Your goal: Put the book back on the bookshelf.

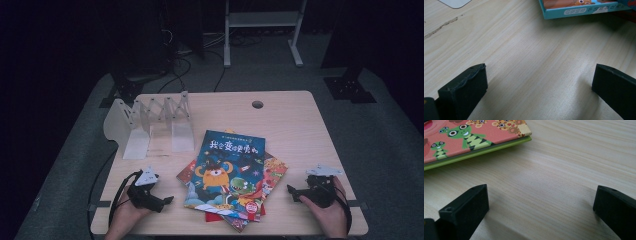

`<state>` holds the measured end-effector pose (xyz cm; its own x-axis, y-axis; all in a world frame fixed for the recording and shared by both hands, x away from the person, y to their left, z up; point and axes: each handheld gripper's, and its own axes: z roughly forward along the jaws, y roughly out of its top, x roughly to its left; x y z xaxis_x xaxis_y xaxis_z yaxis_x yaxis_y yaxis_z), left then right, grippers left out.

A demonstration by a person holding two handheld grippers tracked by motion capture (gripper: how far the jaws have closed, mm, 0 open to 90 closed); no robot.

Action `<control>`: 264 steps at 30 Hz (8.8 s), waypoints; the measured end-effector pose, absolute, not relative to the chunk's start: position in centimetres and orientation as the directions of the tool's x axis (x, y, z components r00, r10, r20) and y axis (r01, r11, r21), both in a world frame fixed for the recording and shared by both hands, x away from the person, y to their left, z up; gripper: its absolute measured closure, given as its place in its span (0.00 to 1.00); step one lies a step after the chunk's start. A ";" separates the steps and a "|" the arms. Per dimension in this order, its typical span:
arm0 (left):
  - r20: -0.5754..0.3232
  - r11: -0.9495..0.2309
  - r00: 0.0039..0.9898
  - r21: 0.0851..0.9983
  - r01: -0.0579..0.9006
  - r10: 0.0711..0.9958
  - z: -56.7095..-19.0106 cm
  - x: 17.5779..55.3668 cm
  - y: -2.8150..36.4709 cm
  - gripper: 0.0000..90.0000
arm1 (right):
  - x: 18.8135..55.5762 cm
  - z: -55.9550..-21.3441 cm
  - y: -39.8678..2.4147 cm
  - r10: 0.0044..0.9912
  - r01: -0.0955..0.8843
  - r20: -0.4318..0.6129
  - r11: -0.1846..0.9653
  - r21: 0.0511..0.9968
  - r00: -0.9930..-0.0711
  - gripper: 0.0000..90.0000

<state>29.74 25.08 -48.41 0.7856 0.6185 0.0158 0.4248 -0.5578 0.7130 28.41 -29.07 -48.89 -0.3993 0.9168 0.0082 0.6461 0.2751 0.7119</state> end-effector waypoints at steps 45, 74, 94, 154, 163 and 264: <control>-0.132 -0.536 0.931 0.786 0.307 0.340 -44.9 28.1 21.2 1.00 | 28.5 -48.9 -29.1 0.913 0.644 0.010 0.280 0.712 -0.407 0.00; -0.186 -0.562 0.965 0.785 0.260 0.186 -45.0 26.7 17.3 0.96 | 28.6 -48.9 -29.1 0.911 0.642 0.008 0.285 0.712 -0.413 0.00; -0.140 -0.528 0.932 0.791 0.309 0.335 -44.6 27.9 19.0 0.40 | 27.1 -45.4 -27.5 0.868 0.531 0.054 0.253 0.809 -0.494 0.86; -0.161 -0.533 0.949 0.796 0.287 0.270 -44.6 28.4 16.9 0.25 | 30.4 -45.5 -21.2 0.762 0.499 0.043 0.379 0.779 -0.646 1.00; -0.183 -0.532 0.959 0.802 0.273 0.216 -44.8 27.8 16.0 0.26 | 30.8 -45.5 -21.7 0.781 0.503 0.029 0.373 0.779 -0.624 1.00; -0.086 -0.525 0.873 0.769 0.364 0.479 -45.2 39.2 20.3 0.00 | 33.2 -45.4 -19.0 0.720 0.467 0.029 0.418 0.779 -0.693 1.00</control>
<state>39.24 20.27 -45.20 0.8734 0.4793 -0.0863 0.3641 -0.5249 0.7693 33.23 -19.04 -45.41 -0.6929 0.7204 0.0289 0.4673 0.4182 0.7789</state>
